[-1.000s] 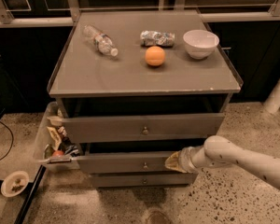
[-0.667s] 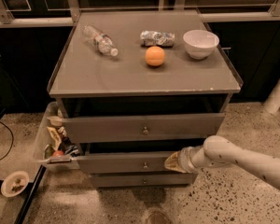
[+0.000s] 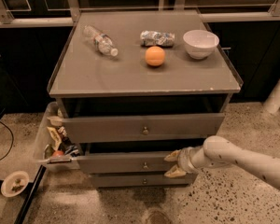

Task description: Close middle drawer

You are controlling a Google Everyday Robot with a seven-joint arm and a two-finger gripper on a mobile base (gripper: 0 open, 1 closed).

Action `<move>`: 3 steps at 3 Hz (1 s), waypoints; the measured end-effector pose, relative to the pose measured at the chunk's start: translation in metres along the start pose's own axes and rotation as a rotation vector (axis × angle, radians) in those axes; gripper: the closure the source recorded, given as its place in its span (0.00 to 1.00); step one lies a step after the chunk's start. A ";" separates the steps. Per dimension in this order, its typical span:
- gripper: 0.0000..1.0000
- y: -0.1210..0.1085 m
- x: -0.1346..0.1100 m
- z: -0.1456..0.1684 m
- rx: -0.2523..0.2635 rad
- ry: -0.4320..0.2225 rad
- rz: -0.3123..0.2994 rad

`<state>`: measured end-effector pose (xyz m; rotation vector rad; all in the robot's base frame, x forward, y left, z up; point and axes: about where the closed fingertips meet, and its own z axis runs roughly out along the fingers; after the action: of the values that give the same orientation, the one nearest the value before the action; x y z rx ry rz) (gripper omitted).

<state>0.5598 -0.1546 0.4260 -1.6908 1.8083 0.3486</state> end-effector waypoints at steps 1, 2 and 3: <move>0.00 0.000 0.000 0.000 0.000 0.000 0.000; 0.00 0.000 0.000 0.000 0.000 0.000 0.000; 0.00 0.004 0.000 -0.001 0.000 0.000 0.000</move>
Offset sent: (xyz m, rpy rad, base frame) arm 0.0000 0.0000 0.0000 0.0000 0.0000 0.0000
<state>0.5556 -0.1545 0.4260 -1.6908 1.8082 0.3488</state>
